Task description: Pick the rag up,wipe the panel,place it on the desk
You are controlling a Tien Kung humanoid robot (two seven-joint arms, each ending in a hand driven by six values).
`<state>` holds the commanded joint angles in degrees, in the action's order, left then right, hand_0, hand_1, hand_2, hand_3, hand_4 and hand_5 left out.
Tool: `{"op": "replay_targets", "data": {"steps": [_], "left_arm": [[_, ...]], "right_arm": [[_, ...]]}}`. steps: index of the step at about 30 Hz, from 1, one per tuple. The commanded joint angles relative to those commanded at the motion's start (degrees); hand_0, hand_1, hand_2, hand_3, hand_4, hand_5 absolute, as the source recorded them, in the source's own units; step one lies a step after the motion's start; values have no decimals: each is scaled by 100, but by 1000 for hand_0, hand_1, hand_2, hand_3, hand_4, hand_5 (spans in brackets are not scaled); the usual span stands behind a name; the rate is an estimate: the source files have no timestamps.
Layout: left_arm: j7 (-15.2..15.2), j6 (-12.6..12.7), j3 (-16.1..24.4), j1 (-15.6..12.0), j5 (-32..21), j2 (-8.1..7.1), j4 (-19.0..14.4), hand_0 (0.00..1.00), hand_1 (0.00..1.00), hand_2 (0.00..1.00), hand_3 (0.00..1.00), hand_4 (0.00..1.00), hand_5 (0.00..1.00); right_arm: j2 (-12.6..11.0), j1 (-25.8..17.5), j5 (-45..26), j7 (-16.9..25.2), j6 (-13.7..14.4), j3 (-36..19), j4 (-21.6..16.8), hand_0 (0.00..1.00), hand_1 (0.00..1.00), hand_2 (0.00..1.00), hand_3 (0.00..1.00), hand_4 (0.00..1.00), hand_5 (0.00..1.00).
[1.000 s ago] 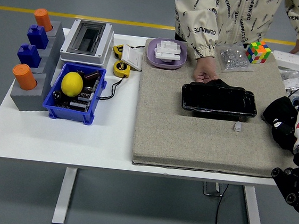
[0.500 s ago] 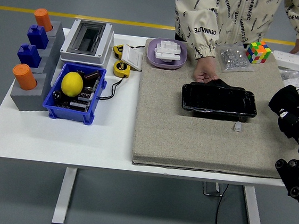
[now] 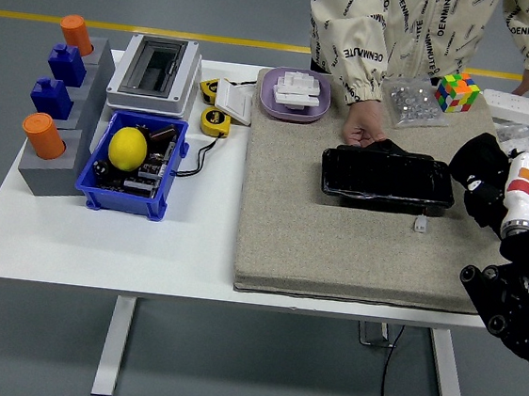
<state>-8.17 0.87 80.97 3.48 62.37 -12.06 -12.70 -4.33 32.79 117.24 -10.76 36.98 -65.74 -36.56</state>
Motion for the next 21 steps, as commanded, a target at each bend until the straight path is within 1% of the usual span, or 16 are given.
{"op": "replay_targets", "data": {"steps": [6,15,19,21], "left_arm": [[0,2,17,-4,11,-8,-3,605,642,656,561,628,441],[-2,2,9,4,-1,-13,0,605,642,656,561,628,442],[-2,0,3,6,-10,-7,-1,606,642,657,562,628,441],[-2,2,8,6,-3,-13,-1,606,642,657,562,628,441]], "right_arm": [[180,98,-81,-36,0,138,13,294,426,459,465,720,38],[340,139,-131,-84,0,225,-2,294,426,459,465,720,40],[417,143,-190,-96,0,361,5,293,425,458,464,719,44],[431,165,-233,-120,0,560,-8,293,425,458,464,719,44]]}}
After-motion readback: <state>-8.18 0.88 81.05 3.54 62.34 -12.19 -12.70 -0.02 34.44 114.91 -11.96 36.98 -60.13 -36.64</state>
